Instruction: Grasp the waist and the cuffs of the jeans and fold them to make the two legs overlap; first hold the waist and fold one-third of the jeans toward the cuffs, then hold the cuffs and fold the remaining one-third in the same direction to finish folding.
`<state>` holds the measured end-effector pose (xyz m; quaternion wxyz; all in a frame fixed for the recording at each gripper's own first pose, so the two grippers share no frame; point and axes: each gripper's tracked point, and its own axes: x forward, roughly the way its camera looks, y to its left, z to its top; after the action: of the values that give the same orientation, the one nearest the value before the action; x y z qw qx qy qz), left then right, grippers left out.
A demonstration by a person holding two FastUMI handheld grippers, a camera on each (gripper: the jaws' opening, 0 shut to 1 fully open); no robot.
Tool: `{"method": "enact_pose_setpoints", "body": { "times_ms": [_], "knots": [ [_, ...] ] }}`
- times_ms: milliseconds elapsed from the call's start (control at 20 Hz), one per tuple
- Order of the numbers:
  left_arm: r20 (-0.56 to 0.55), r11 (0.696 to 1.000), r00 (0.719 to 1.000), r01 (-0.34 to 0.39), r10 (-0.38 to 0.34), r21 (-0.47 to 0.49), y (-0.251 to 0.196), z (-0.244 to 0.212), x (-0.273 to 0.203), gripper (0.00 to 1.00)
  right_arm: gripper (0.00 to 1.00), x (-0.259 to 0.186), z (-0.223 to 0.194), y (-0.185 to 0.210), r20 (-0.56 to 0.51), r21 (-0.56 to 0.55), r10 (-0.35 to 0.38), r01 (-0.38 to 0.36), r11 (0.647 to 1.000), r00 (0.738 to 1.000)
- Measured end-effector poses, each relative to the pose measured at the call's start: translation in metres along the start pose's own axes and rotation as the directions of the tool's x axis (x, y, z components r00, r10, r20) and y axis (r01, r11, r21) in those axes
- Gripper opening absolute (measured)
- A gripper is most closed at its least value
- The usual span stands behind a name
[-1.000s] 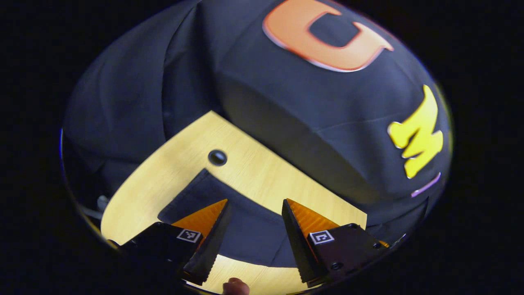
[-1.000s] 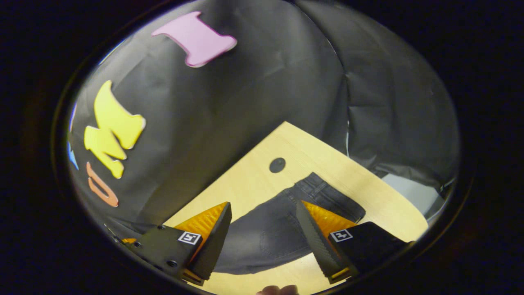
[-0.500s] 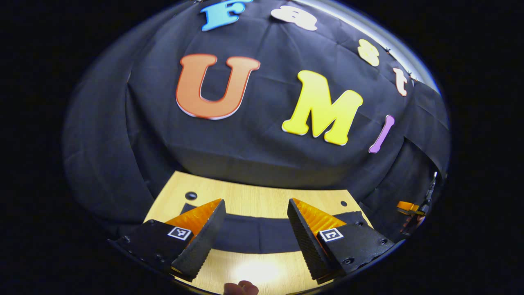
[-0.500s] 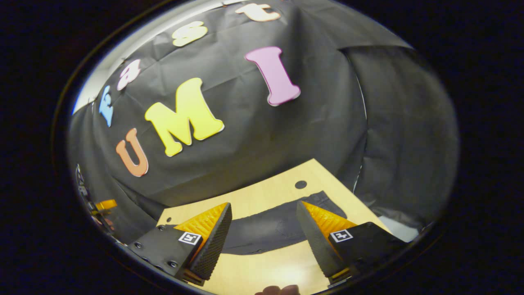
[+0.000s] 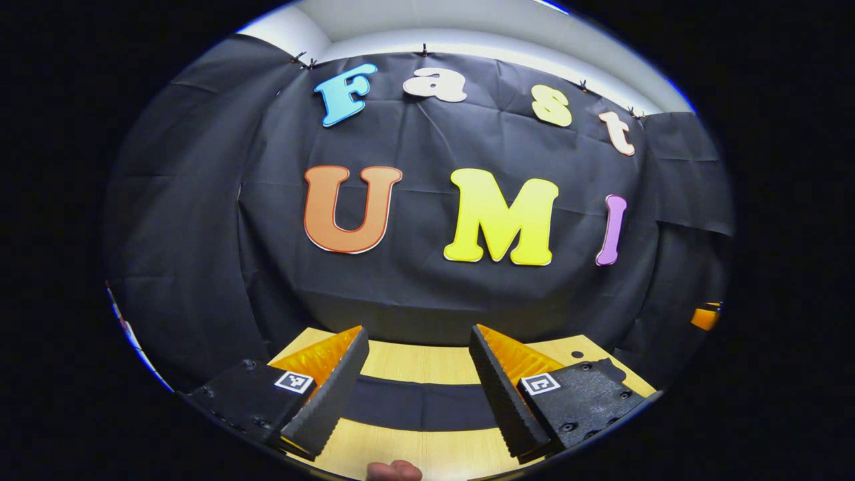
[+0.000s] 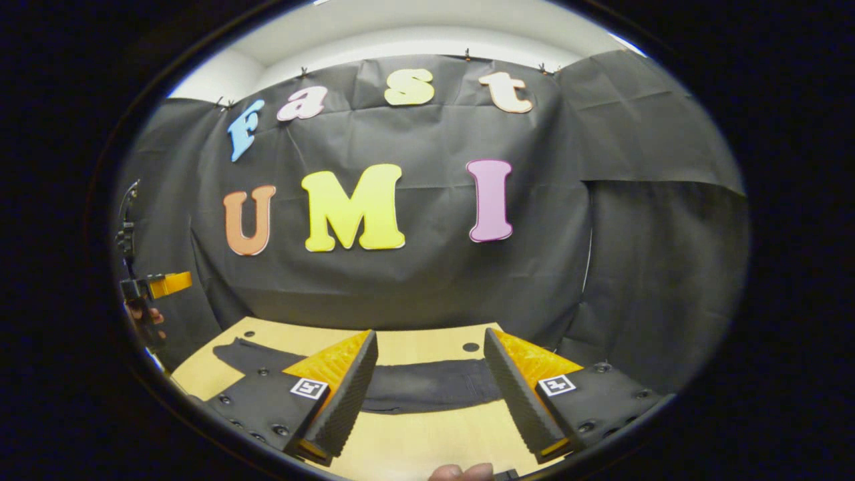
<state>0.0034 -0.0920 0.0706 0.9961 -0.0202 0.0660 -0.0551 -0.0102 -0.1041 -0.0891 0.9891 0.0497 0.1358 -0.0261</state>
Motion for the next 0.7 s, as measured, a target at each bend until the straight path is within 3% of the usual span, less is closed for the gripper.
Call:
{"method": "enact_pose_setpoints", "body": {
  "times_ms": [200, 450, 700],
  "knots": [
    [-0.017, 1.0, 1.0, 0.015, -0.015, 0.015, -0.02, -0.007, 0.002, 0.97, 0.98, 0.001, -0.014, -0.014, -0.05, 0.023, -0.011, 0.012, 1.0, 0.999],
    [-0.033, 1.0, 0.999, 0.01, -0.01, 0.017, -0.038, -0.006, 0.007, 1.0, 1.0, 0.027, -0.039, -0.055, -0.122, 0.073, -0.074, 0.083, 0.994, 0.99],
    [-0.097, 0.999, 0.995, -0.031, 0.03, -0.007, -0.053, -0.017, 0.016, 0.97, 1.0, 0.082, -0.101, -0.126, -0.252, 0.154, -0.151, 0.193, 0.969, 0.956]
  ]
}}
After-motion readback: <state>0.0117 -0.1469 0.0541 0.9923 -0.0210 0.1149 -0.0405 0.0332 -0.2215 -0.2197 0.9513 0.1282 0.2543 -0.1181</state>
